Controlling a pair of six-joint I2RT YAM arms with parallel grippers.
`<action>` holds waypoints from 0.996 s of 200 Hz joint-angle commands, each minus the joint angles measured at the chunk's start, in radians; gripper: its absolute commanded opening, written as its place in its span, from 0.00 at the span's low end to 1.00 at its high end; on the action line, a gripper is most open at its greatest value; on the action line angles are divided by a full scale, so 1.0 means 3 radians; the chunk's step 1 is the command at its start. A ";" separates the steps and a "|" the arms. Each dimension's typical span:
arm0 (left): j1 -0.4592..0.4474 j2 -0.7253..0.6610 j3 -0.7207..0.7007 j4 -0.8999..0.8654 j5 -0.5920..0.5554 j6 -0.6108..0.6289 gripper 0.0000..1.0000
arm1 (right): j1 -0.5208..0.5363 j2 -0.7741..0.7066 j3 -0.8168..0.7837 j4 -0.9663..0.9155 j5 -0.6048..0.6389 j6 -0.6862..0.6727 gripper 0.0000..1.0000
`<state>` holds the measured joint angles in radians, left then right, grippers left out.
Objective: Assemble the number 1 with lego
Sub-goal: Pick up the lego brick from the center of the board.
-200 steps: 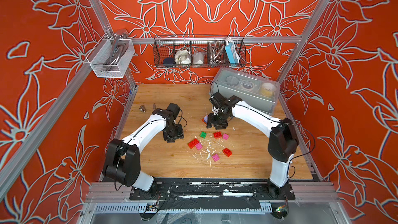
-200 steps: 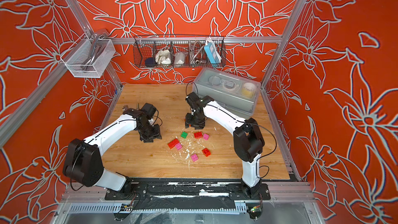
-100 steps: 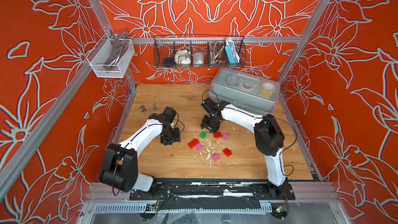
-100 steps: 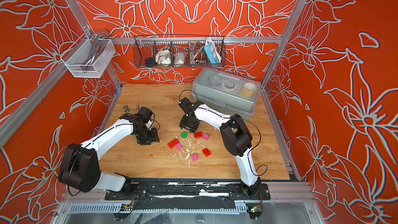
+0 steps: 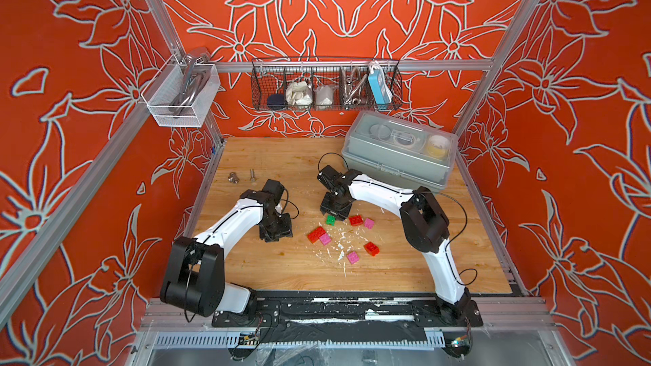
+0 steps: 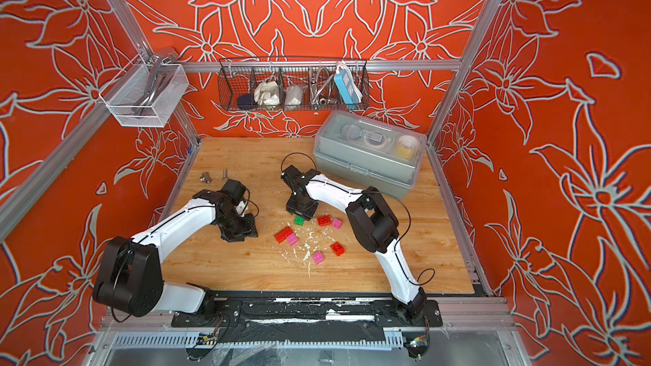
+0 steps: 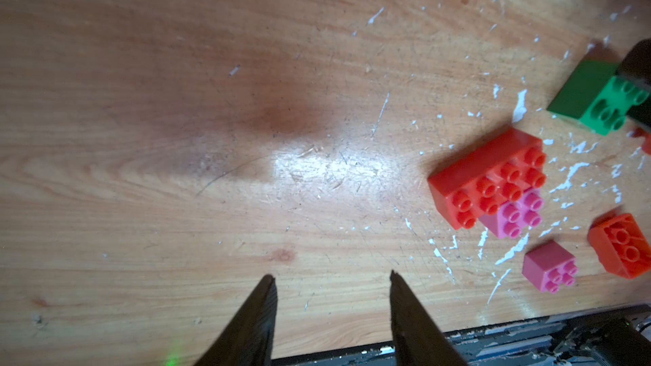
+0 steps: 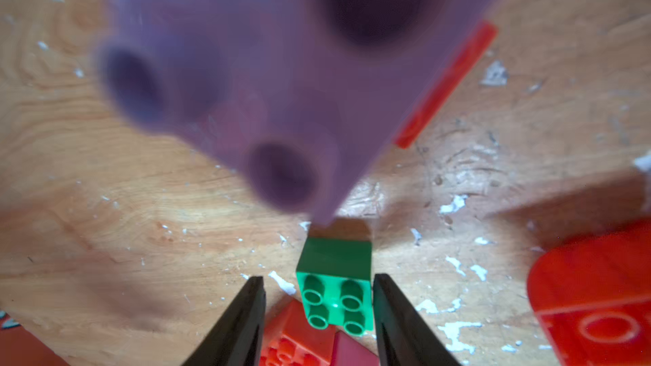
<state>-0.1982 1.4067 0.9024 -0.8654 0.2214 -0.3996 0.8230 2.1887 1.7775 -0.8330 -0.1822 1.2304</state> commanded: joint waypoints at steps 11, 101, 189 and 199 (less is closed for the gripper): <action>0.0016 -0.0074 -0.0055 0.0016 0.0007 0.0054 0.51 | 0.0116 0.0144 0.0237 -0.0160 0.0319 -0.0323 0.52; 0.0016 -0.0107 -0.0085 0.0058 0.0021 0.0060 0.51 | 0.0324 -0.0008 0.0102 -0.0154 0.0893 -0.1267 0.54; 0.0016 -0.0106 -0.0098 0.0077 0.0031 0.0061 0.50 | 0.0360 0.0006 -0.0035 0.0060 0.0879 -0.1600 0.51; 0.0016 -0.0103 -0.0102 0.0077 0.0036 0.0067 0.50 | 0.0366 0.0025 -0.0034 0.0080 0.0861 -0.1609 0.51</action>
<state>-0.1970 1.3941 0.8871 -0.8425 0.2234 -0.3923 0.9249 2.2024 1.7725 -0.8238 0.0696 0.7822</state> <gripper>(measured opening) 0.501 0.513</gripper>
